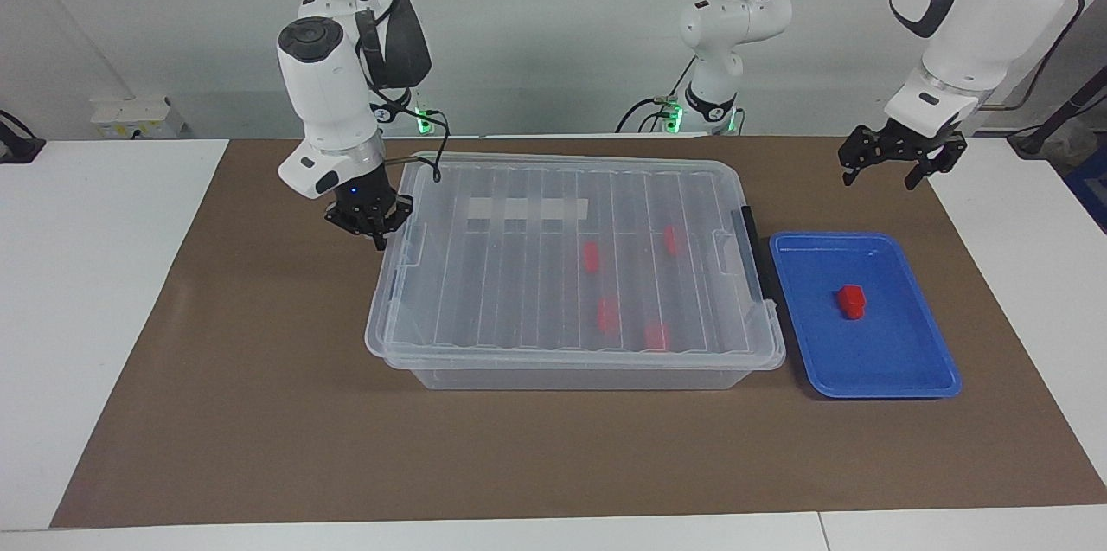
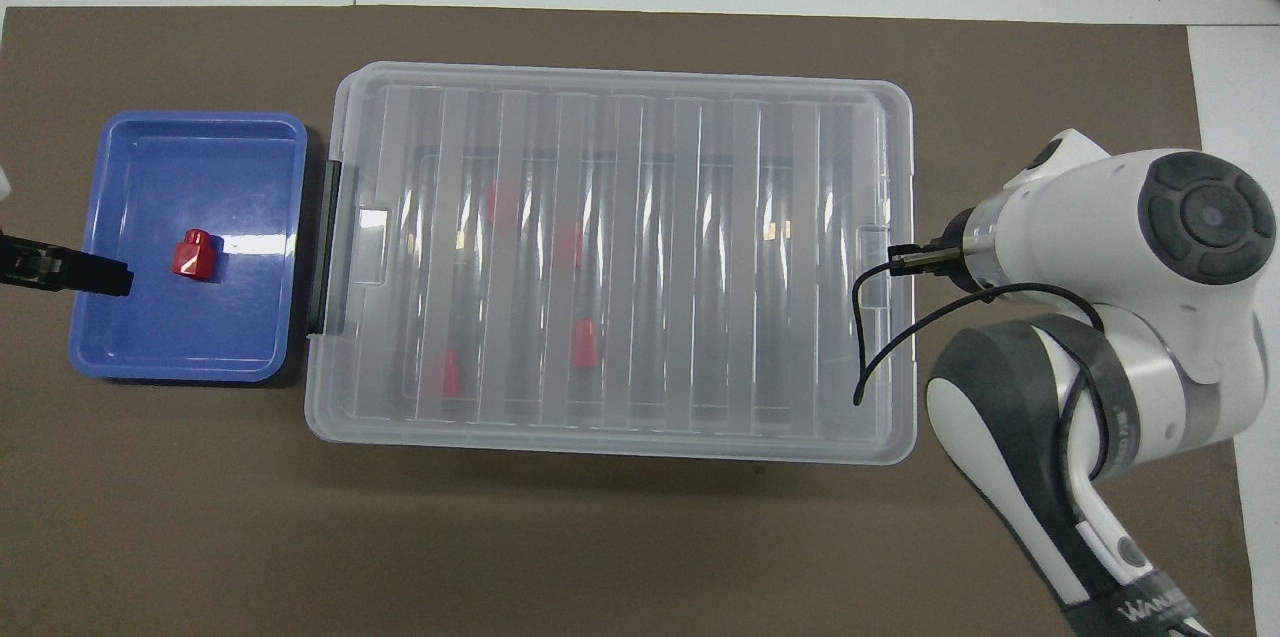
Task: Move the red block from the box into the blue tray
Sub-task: 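Open the left gripper to release the block while the right gripper withdraws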
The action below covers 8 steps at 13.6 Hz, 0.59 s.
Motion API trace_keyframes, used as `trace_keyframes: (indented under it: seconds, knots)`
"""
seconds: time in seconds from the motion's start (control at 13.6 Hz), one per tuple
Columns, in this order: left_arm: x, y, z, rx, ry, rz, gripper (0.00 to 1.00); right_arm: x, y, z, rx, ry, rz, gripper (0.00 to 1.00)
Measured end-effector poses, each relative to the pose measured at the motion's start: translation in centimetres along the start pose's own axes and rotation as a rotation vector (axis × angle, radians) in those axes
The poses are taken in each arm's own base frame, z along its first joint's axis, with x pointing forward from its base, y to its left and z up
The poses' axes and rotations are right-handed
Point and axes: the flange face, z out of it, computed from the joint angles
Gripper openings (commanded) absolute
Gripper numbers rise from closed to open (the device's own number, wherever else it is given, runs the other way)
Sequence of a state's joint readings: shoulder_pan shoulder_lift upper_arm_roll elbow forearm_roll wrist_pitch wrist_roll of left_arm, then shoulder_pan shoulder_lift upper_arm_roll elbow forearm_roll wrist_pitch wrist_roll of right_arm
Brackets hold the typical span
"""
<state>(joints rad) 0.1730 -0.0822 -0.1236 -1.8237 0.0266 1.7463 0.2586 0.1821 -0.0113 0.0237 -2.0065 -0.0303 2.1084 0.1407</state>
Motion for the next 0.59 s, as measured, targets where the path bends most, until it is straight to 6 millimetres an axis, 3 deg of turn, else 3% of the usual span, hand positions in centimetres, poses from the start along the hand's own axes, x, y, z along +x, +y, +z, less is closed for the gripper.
trace_keyframes:
  seconds: [0.15, 0.37, 0.52, 0.59]
  knots:
    - [-0.2, 1.4, -1.5, -0.009, -0.041, 0.025, 1.00, 0.0, -0.1, 0.0, 0.005, -0.001, 0.001, 0.00]
    - [-0.2, 5.2, -4.6, -0.009, -0.068, 0.046, 1.00, 0.0, -0.3, 0.0, 0.006, 0.000, -0.001, 0.00]
    - [0.0, 7.7, -5.1, -0.004, -0.071, 0.007, 1.00, -0.1, 0.0, -0.4, 0.007, 0.004, 0.004, 0.00]
    - [0.0, 8.2, -5.1, -0.003, -0.070, -0.006, 1.00, -0.2, 0.5, -0.8, 0.006, 0.001, 0.012, 0.08]
